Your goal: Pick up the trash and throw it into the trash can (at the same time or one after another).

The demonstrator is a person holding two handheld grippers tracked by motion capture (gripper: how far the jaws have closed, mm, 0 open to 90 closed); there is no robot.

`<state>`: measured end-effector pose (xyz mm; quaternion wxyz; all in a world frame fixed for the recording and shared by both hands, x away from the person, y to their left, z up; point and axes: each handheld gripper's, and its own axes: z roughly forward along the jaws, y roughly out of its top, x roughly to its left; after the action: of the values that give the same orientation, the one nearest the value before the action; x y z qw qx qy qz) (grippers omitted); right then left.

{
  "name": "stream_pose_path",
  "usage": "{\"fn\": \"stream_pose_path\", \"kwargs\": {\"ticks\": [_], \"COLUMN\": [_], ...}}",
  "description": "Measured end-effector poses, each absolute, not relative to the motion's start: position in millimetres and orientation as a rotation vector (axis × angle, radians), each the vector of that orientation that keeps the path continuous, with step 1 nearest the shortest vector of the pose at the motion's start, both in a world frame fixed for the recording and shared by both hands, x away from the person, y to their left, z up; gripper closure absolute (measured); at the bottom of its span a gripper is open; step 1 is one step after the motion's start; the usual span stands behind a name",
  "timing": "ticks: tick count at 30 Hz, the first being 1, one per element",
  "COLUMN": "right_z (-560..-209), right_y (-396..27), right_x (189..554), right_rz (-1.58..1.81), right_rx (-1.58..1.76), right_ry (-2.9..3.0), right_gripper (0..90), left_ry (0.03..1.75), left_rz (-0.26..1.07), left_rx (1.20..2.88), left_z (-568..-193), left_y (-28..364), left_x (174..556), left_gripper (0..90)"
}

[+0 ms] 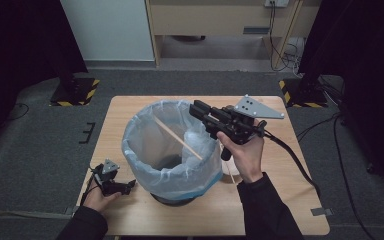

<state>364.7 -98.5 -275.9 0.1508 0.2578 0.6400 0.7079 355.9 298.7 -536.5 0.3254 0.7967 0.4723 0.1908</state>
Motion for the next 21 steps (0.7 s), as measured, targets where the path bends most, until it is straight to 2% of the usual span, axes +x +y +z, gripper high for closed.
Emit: {"fn": "stream_pose_path", "kwargs": {"ticks": [2, 7, 8, 9, 14, 21], "right_z": [-271.7, -257.5, -257.5, -254.0, -249.5, -255.4], "right_y": [-103.8, -125.7, -125.7, -132.5, -146.6, -175.5], "right_x": [364.3, 364.3, 364.3, 365.5, 366.6, 368.3], "right_rz": [2.036, 1.983, 1.983, 1.945, 1.845, 1.78], "right_rx": [0.743, 0.764, 0.764, 0.771, 0.783, 0.858], "right_ry": [1.808, 1.733, 1.733, 1.721, 1.715, 1.677], "right_gripper": [75.2, 64.3, 64.3, 57.2, 50.7, 48.4], "left_ry": [1.238, 1.238, 1.238, 1.238, 1.238, 1.238], "left_rz": [0.5, 0.501, 0.501, 0.501, 0.501, 0.501], "left_rx": [2.088, 2.089, 2.089, 2.089, 2.088, 2.089], "left_z": [-536.5, -536.5, -536.5, -536.5, -536.5, -536.5], "left_y": [298.7, 298.7, 298.7, 298.7, 298.7, 298.7], "left_x": [355.9, 355.8, 355.8, 355.8, 355.9, 355.8], "left_gripper": [0.0, 0.0, 0.0, 0.0, 0.0, 0.0]}}
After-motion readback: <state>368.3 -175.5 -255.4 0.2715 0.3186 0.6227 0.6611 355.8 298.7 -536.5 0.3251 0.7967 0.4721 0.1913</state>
